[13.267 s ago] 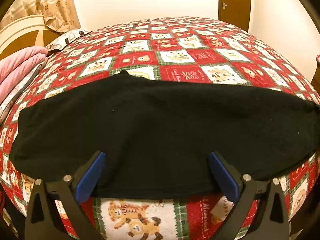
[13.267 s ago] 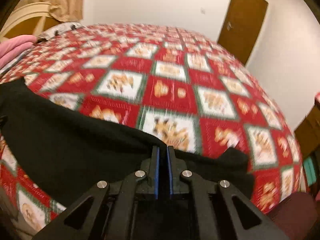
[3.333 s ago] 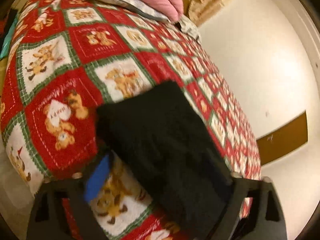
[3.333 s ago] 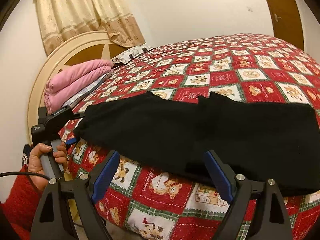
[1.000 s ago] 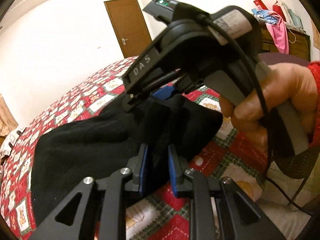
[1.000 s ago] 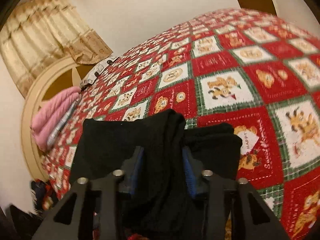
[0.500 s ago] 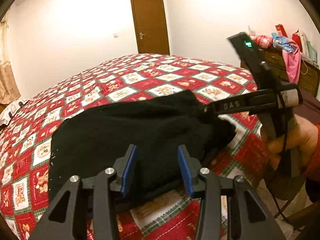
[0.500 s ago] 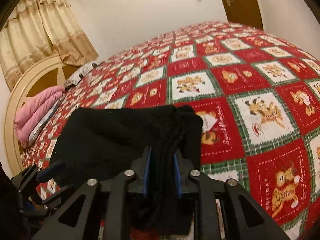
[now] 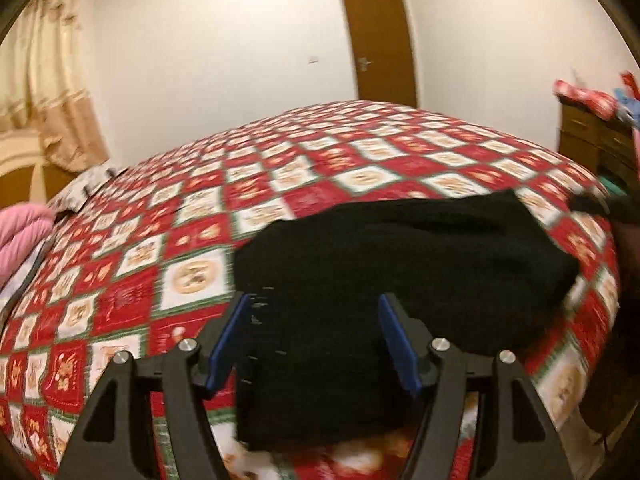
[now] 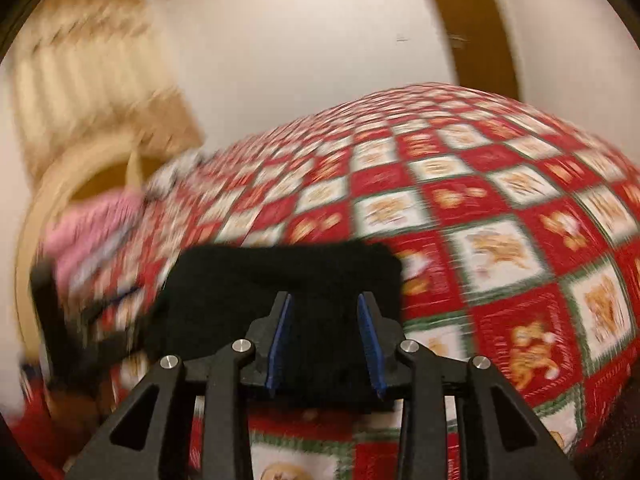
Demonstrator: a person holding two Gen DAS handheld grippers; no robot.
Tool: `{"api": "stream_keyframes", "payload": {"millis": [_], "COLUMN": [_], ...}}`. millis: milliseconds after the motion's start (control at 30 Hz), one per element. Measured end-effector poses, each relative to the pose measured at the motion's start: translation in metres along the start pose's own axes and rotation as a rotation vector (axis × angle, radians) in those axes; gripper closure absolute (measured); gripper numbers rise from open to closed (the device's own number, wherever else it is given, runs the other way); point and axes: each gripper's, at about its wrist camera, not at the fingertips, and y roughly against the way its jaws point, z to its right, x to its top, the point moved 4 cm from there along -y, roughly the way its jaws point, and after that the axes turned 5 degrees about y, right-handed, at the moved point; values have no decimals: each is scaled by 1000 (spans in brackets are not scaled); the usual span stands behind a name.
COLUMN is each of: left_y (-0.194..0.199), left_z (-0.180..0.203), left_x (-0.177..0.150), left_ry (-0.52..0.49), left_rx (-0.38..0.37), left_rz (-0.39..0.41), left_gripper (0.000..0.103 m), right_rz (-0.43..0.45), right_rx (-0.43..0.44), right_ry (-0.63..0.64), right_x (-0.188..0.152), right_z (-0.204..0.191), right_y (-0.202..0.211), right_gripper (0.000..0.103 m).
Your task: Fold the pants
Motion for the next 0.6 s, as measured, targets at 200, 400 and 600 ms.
{"api": "stream_keyframes", "payload": {"millis": [200,400,600], "left_y": [-23,-42,-41], "left_z": [-15,-29,-30], "left_x": [-5,-32,-32], "left_ry": [84,233,271], "left_rx": [31,72,85], "left_rz": [-80,-183,-216], "left_gripper": [25,3,0], "right_rz": [-88,-85,-78], "right_rx": [-60,-77,-111], "right_ry": [57,73,134], "right_x": [-5,-4,-6], "right_z": [-11,-10,-20], "right_y": [-54,-71,-71], "right_gripper": [63,60,45]}}
